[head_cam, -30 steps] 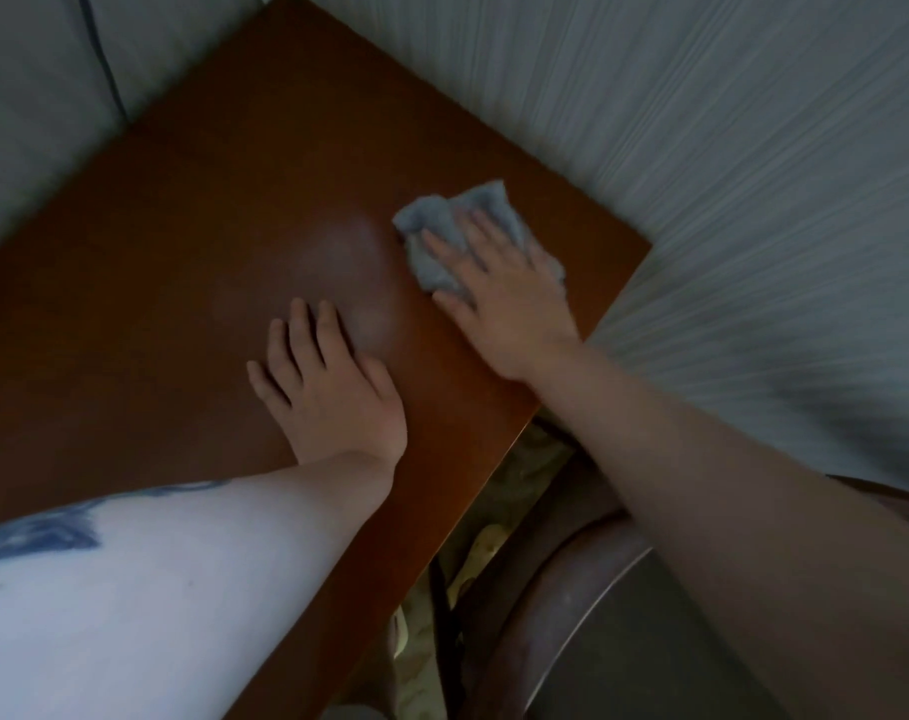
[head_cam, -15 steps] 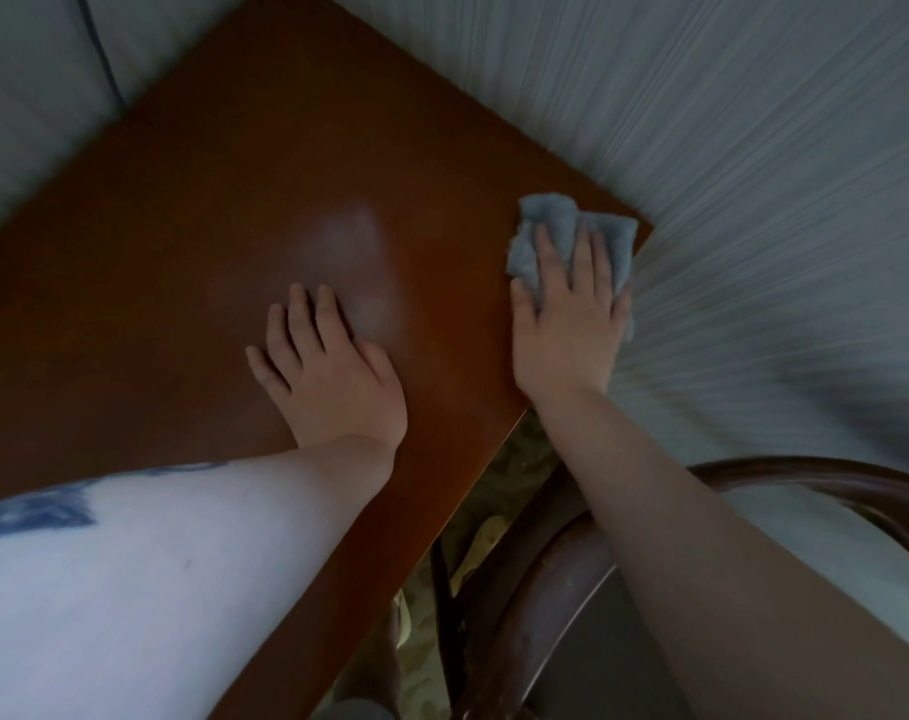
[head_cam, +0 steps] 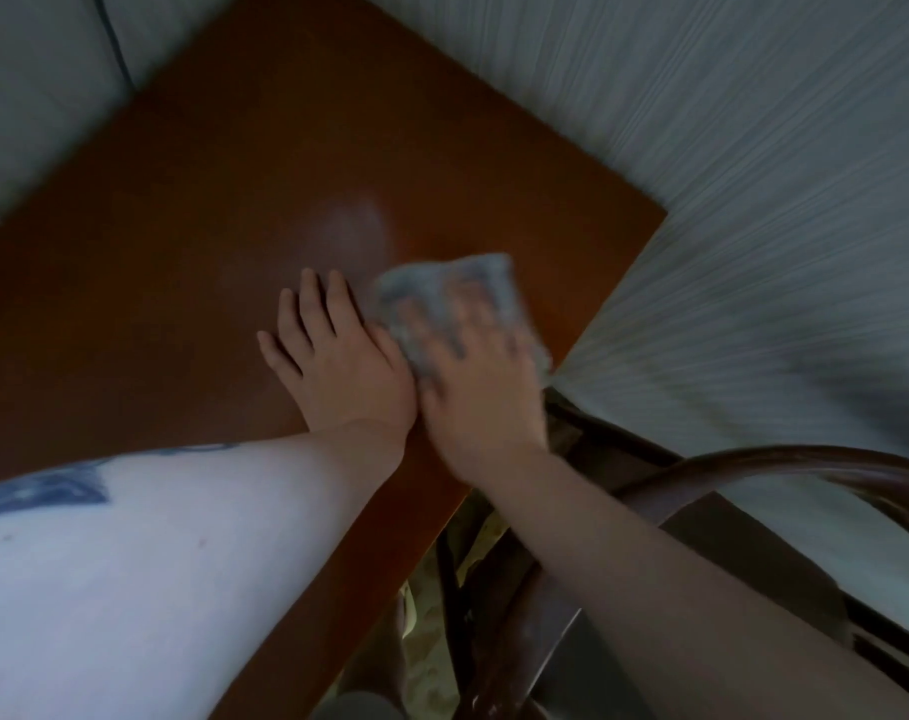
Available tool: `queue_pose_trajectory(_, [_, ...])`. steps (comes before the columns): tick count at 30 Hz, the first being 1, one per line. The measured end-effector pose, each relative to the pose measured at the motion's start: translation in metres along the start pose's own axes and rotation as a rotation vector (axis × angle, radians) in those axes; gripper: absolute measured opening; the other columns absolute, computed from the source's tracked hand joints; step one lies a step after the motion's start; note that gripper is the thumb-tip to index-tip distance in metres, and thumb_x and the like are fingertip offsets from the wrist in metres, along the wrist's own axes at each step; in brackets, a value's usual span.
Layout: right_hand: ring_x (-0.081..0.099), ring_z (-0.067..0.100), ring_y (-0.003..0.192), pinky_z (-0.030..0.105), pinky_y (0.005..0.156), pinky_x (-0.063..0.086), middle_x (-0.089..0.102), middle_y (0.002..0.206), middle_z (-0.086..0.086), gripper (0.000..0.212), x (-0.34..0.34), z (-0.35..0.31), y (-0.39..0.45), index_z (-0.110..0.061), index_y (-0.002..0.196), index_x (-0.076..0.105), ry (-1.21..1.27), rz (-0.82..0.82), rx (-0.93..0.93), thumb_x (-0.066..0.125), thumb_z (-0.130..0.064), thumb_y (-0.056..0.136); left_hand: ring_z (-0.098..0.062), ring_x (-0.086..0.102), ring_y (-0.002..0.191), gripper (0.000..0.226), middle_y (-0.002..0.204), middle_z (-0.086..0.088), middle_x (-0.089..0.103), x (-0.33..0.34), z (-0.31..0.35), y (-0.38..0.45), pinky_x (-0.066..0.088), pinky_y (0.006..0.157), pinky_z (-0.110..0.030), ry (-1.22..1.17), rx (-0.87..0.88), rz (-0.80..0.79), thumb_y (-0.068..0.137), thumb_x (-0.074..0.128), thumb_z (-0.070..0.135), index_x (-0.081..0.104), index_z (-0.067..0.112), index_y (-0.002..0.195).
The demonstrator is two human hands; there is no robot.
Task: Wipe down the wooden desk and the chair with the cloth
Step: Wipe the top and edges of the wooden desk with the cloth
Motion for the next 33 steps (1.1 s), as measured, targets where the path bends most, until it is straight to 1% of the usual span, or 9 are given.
queue_pose_trajectory(3, [0.010, 0.019, 0.149, 0.042, 0.118, 0.005, 0.016, 0.162, 0.000, 0.054, 0.000, -0.010, 0.017, -0.037, 0.152, 0.023, -0.007, -0.100, -0.310, 0.033, -0.042, 0.099, -0.025, 0.009, 0.148, 0.054, 0.160, -0.003, 0.018, 0.003, 0.000, 0.001, 0.002, 0.119, -0.051, 0.010, 0.003, -0.038, 0.098, 0.030, 0.028, 0.025, 0.020, 0.151])
queue_pose_trajectory(7, [0.003, 0.017, 0.150, 0.045, 0.120, 0.004, 0.010, 0.163, 0.001, 0.055, -0.019, 0.087, 0.024, -0.036, 0.154, 0.015, 0.065, 0.030, 0.242, 0.032, -0.046, 0.102, -0.026, 0.006, 0.148, 0.055, 0.161, -0.003, 0.015, 0.002, 0.001, -0.001, 0.001, 0.119, -0.052, 0.026, 0.011, -0.043, 0.098, 0.029, 0.029, 0.022, 0.019, 0.152])
queue_pose_trajectory(9, [0.000, 0.019, 0.150, 0.048, 0.121, 0.004, 0.006, 0.164, 0.002, 0.057, -0.015, 0.076, -0.008, -0.036, 0.155, 0.013, 0.083, 0.093, 0.385, 0.032, -0.044, 0.102, -0.026, 0.008, 0.148, 0.055, 0.160, -0.005, 0.018, 0.002, 0.002, -0.001, 0.002, 0.119, -0.052, 0.021, 0.012, -0.030, 0.098, 0.031, 0.028, 0.025, 0.018, 0.151])
queue_pose_trajectory(12, [0.006, 0.022, 0.150, 0.044, 0.117, 0.002, 0.012, 0.163, 0.003, 0.059, 0.007, 0.001, -0.035, -0.034, 0.153, 0.018, 0.063, 0.004, 0.061, 0.038, -0.037, 0.098, -0.028, 0.014, 0.147, 0.056, 0.158, -0.006, 0.024, 0.000, 0.000, 0.001, 0.004, 0.118, -0.052, -0.023, 0.004, 0.004, 0.094, 0.031, 0.029, 0.032, 0.017, 0.149])
queue_pose_trajectory(15, [0.007, 0.017, 0.150, 0.042, 0.118, 0.004, 0.014, 0.162, -0.001, 0.055, 0.005, 0.005, -0.012, -0.037, 0.153, 0.021, 0.031, -0.069, -0.179, 0.034, -0.042, 0.099, -0.027, 0.013, 0.147, 0.056, 0.159, -0.005, 0.022, 0.000, 0.002, 0.000, 0.004, 0.118, -0.052, -0.008, 0.020, -0.011, 0.095, 0.027, 0.030, 0.029, 0.018, 0.150])
queue_pose_trajectory(21, [-0.002, 0.019, 0.150, 0.046, 0.121, 0.000, 0.006, 0.164, 0.003, 0.056, -0.015, 0.081, -0.002, -0.034, 0.155, 0.014, 0.091, 0.121, 0.410, 0.031, -0.044, 0.103, -0.027, 0.008, 0.148, 0.055, 0.160, -0.004, 0.017, 0.000, 0.001, -0.001, 0.002, 0.119, -0.051, 0.031, 0.014, -0.032, 0.098, 0.029, 0.029, 0.024, 0.019, 0.151])
queue_pose_trajectory(25, [0.002, 0.019, 0.150, 0.041, 0.118, -0.001, 0.010, 0.163, 0.002, 0.056, -0.001, 0.000, 0.004, -0.036, 0.154, 0.020, 0.101, -0.016, -0.008, 0.038, -0.041, 0.100, -0.027, 0.010, 0.147, 0.054, 0.160, -0.004, 0.019, 0.001, 0.002, 0.000, 0.002, 0.118, -0.052, 0.003, 0.008, -0.033, 0.097, 0.032, 0.027, 0.027, 0.018, 0.151])
queue_pose_trajectory(28, [0.001, 0.014, 0.150, 0.035, 0.117, -0.004, 0.008, 0.163, -0.003, 0.055, -0.007, 0.012, 0.051, -0.039, 0.153, 0.019, 0.065, -0.128, -0.225, 0.038, -0.043, 0.101, -0.026, 0.007, 0.148, 0.055, 0.161, -0.003, 0.015, 0.002, 0.002, 0.000, 0.002, 0.119, -0.051, 0.025, 0.013, -0.055, 0.098, 0.030, 0.028, 0.023, 0.021, 0.152])
queue_pose_trajectory(33, [0.000, 0.018, 0.150, 0.045, 0.120, 0.001, 0.004, 0.164, 0.003, 0.057, -0.031, 0.126, 0.066, -0.033, 0.156, 0.010, 0.059, 0.094, 0.481, 0.030, -0.043, 0.103, -0.027, 0.005, 0.148, 0.056, 0.161, -0.004, 0.013, 0.002, 0.001, 0.000, 0.000, 0.119, -0.051, 0.025, 0.024, -0.062, 0.098, 0.026, 0.030, 0.020, 0.024, 0.153])
Point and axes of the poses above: each hand's wrist, its own y-axis towards the middle knuckle, its own x-axis out of the palm, z = x × y, the point moved 9 cm from there along y, towards the middle knuckle
